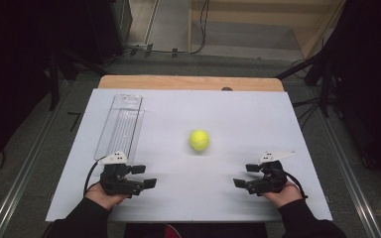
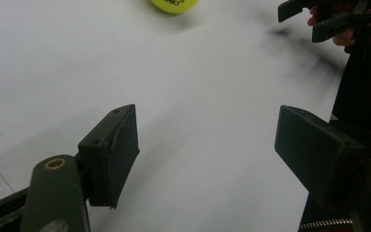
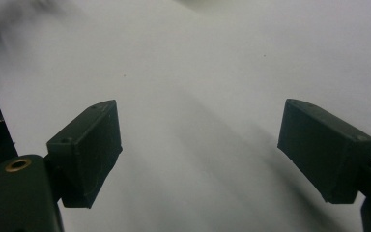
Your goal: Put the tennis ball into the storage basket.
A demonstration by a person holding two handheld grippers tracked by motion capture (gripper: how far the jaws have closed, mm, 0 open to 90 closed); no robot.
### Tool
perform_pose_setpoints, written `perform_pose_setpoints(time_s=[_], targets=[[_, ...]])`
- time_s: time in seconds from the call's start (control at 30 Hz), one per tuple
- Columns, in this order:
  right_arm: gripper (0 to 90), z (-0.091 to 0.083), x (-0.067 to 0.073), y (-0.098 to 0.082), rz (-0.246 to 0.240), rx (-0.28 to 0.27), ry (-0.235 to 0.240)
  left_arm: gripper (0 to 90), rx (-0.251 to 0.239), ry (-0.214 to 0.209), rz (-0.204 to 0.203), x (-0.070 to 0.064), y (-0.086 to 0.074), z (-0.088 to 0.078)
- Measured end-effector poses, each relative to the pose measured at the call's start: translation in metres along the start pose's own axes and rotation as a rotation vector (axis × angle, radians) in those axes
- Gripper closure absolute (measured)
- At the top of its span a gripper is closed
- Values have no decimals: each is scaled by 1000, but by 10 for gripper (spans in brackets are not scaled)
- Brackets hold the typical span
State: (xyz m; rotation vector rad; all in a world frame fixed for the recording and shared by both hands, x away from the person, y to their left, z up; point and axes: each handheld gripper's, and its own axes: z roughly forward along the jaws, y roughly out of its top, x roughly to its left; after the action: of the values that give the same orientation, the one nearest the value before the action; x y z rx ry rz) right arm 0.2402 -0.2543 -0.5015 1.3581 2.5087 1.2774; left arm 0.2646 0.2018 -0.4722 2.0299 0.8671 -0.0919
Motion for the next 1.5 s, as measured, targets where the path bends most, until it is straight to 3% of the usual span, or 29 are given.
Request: perform_pose_setpoints(time_s=[0.13, 0.23, 0.43, 1.07, 1.13, 1.23, 1.43, 1.5], targets=[[136, 0, 0, 0, 1, 0, 1, 242, -2, 16, 13, -4, 4, -1], [136, 0, 0, 0, -3, 2, 4, 242, -18, 18, 48, -9, 11, -2], [136, 0, -1, 1, 2, -7, 1, 241, -3, -1, 61, -14, 23, 1], [136, -2, 0, 1, -1, -11, 2, 219, 49, -8, 93, -24, 51, 22], [136, -2, 0, 2, 0, -15, 6, 167, 54, -10, 103, -25, 56, 26], [136, -2, 0, 2, -4, -15, 4, 0, 62, -24, 113, -26, 58, 31], [136, -3, 1, 2, -7, -19, 9, 0, 60, -1, 97, -25, 66, 40], [136, -2, 1, 2, -6, -19, 7, 0, 66, 13, 110, -25, 68, 42]])
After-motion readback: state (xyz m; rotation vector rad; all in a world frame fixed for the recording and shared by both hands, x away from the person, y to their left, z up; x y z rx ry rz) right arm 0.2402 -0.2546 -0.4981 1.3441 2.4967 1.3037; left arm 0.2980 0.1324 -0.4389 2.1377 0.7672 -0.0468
